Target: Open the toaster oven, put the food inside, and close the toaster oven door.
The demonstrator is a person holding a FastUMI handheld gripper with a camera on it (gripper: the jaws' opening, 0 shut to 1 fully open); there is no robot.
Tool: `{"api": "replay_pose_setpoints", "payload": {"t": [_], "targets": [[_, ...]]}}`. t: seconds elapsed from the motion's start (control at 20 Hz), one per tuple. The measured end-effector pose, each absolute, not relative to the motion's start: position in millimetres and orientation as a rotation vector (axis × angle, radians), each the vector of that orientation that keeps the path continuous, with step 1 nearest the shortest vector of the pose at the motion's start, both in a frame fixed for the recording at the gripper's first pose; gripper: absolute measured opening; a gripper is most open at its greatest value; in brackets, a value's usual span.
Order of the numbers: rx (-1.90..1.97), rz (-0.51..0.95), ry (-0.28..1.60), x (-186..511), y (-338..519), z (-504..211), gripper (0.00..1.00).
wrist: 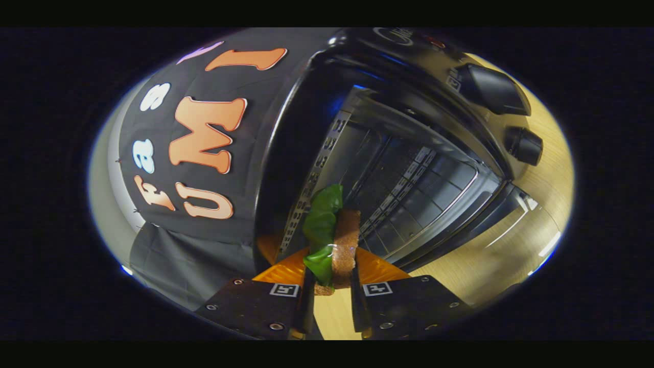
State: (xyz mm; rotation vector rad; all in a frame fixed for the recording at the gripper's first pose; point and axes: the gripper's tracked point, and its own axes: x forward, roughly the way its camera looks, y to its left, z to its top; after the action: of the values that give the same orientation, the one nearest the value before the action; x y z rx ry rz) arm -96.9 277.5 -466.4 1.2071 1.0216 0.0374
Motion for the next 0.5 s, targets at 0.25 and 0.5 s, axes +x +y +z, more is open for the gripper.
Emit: {"api": "replay_pose_setpoints", "payload": {"t": [0.25,0.5], "targets": [[1.172,-0.008,0.976,-87.5,274.4,-476.9,0.31],[1.136,-0.035,1.062,-104.3,275.3,-479.7,0.46]]}}
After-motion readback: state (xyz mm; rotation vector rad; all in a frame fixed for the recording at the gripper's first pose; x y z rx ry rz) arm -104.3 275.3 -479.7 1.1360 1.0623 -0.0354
